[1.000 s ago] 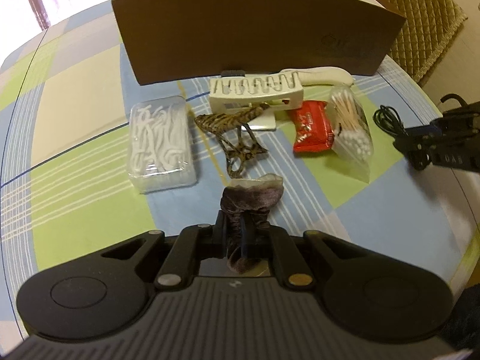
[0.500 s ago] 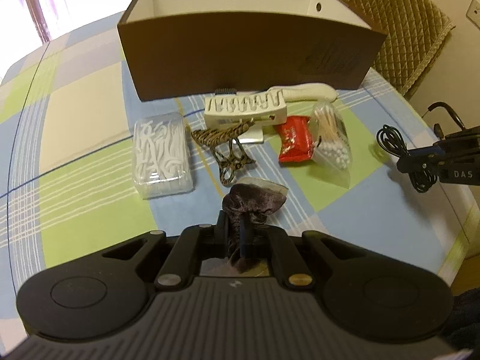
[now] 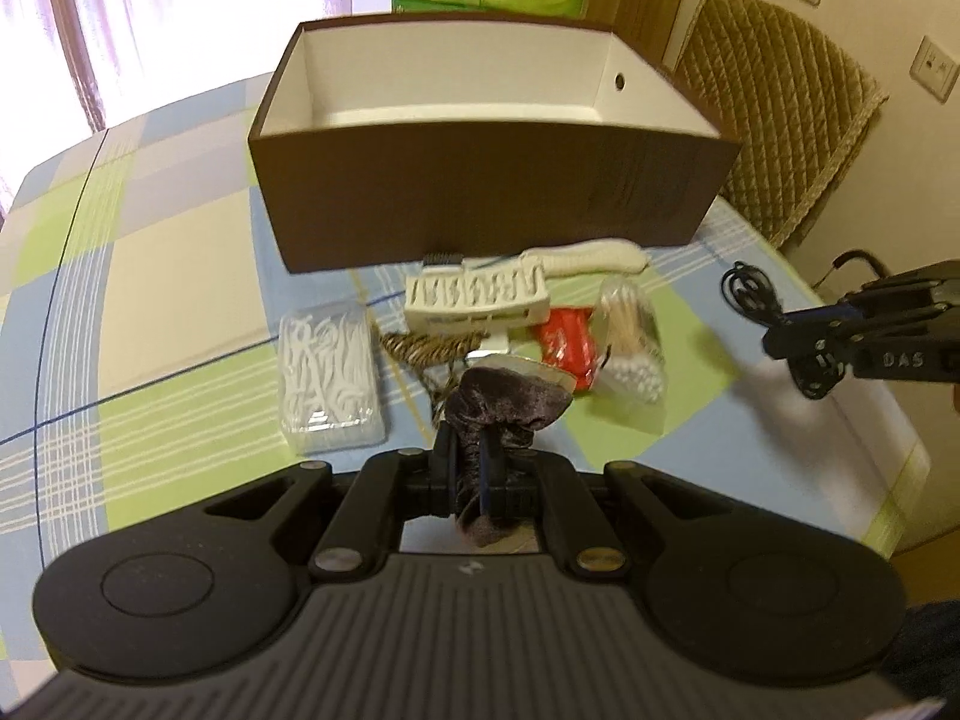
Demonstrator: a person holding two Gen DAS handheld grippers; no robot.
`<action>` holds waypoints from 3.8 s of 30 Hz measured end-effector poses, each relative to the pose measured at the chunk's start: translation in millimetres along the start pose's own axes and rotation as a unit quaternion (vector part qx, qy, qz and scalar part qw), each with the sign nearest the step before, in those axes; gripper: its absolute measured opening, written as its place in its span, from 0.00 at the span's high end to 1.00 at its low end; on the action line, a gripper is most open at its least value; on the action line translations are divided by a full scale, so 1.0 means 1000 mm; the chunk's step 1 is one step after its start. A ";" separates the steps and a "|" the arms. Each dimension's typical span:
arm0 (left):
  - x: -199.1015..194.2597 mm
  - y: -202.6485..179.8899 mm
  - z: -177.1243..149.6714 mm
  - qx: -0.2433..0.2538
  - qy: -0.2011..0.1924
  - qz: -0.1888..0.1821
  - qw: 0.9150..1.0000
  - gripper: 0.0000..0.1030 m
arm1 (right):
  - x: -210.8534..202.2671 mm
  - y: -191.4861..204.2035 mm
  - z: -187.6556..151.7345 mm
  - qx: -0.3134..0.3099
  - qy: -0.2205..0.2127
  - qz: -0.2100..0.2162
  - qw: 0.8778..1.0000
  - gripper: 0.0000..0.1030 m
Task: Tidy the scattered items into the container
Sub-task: 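Carry the scrunchie and black cable with both tools over the box, then open both tools to release the scrunchie and cable into the box, then withdraw both tools from the box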
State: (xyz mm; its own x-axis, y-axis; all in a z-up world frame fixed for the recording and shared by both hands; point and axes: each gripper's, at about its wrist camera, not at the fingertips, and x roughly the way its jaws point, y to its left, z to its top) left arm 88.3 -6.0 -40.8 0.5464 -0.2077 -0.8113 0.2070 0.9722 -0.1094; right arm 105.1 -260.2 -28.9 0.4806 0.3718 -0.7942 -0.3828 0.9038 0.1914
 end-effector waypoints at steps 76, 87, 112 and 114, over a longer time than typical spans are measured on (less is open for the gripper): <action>0.202 0.063 0.226 0.016 0.112 0.020 0.993 0.78 | 0.200 -0.056 0.221 0.011 0.097 -0.020 0.995 0.84; 0.200 0.062 0.228 0.009 0.109 0.022 0.994 0.57 | 0.175 -0.047 0.217 -0.012 0.064 -0.035 0.997 0.11; 0.091 0.046 0.215 -0.001 0.021 0.011 1.000 0.29 | 0.080 0.001 0.204 -0.042 -0.013 -0.054 0.998 0.10; 0.081 0.043 0.210 -0.001 0.013 0.009 1.000 0.29 | 0.071 0.005 0.200 -0.045 -0.018 -0.055 0.997 0.10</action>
State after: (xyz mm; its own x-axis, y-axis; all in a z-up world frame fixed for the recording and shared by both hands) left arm 311.9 -3.3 9.4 0.5283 -0.1874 -0.8281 0.1951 0.9760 -0.0964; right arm 294.8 -186.8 31.5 0.5513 0.2813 -0.7855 -0.3957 0.9170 0.0507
